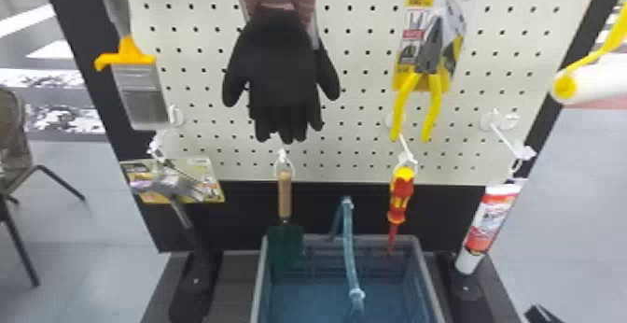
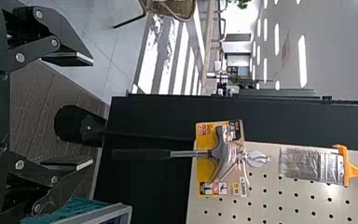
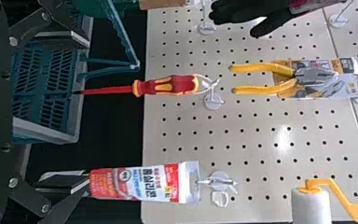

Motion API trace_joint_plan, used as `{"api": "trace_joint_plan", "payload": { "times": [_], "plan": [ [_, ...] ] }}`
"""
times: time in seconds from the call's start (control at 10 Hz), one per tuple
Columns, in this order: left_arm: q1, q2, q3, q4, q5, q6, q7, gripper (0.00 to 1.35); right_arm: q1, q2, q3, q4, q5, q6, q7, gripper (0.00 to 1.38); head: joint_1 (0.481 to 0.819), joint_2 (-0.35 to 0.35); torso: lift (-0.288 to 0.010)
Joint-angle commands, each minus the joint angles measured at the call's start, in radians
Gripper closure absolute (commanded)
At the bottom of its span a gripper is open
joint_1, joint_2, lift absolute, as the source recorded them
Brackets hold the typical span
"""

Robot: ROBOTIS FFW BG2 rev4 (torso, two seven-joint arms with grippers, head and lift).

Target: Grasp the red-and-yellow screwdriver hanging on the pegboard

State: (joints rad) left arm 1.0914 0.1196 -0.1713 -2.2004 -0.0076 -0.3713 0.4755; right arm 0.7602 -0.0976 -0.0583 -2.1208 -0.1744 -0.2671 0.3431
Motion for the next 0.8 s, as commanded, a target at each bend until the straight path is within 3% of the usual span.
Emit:
{"api": "trace_joint_plan", "payload": {
  "times": [0.0,0.7],
  "plan": [
    [0.002,0.000,-0.001,0.000,0.000,0.002,0.000,0.51,-0.023,-0.016,0.000,-0.033,-0.011,0.028,0.002,0.26,0.549,0.000,-0.100],
    [0.000,-0.006,-0.002,0.000,0.000,0.002,0.000,0.51,-0.191,-0.022,-0.091,-0.075,0.013,0.201,0.209,0.26,0.549,0.000,-0.100]
  ]
}}
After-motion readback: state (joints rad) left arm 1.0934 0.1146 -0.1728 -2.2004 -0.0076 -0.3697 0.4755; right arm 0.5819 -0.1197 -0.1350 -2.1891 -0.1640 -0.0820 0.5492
